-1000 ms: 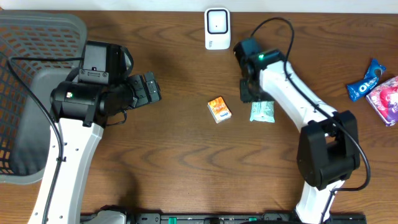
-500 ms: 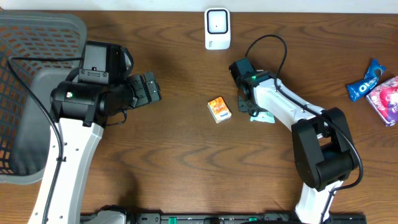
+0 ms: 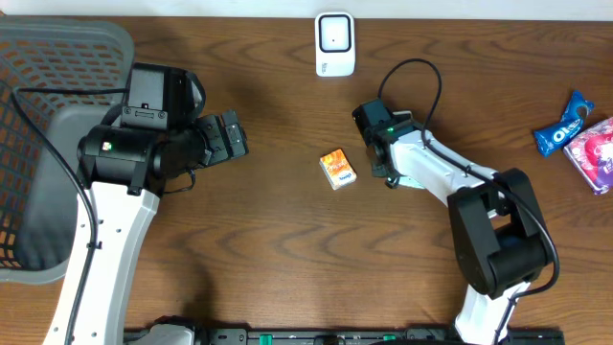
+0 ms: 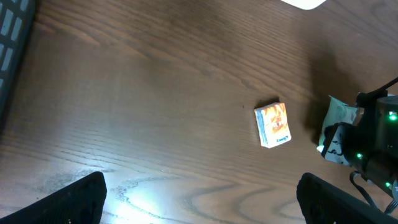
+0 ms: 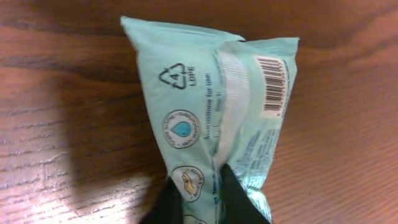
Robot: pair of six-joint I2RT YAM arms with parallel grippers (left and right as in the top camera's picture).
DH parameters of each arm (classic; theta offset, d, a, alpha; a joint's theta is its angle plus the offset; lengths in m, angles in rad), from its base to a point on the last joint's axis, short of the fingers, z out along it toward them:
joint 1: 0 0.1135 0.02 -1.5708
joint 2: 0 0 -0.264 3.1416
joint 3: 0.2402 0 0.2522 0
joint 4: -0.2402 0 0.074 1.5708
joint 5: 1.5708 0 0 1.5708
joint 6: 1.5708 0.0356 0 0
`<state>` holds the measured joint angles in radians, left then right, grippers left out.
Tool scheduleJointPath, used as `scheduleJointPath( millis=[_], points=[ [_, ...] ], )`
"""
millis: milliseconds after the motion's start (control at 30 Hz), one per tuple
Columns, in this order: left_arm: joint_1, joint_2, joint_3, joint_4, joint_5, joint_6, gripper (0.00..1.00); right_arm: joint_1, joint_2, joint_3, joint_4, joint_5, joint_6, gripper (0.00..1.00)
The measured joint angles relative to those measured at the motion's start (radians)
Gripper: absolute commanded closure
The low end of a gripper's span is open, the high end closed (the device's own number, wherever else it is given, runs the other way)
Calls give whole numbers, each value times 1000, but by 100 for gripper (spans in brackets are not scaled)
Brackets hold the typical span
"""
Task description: Scan the item barcode
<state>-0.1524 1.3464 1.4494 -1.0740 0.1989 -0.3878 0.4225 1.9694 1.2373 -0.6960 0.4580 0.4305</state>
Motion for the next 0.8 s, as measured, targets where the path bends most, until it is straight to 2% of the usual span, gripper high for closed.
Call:
scheduleJointPath(
  millis=[200,333,467,633,767,800],
  points=[
    [0,0,0,0,0,0,2,-39,1,66,-67,-130,2,99],
    [0,0,0,0,0,0,2,-93,15,182,-96,-412,-18,99],
    [0,0,0,0,0,0,2,-167,18,240,-40,-756,-53,99],
    [0,0,0,0,0,0,2,-283,20,225,37,-1091,-72,99],
    [0,0,0,0,0,0,2,-356,24,121,135,-1272,-64,99],
    [0,0,0,0,0,0,2,-367,30,84,158,-1302,-49,96]
  ],
)
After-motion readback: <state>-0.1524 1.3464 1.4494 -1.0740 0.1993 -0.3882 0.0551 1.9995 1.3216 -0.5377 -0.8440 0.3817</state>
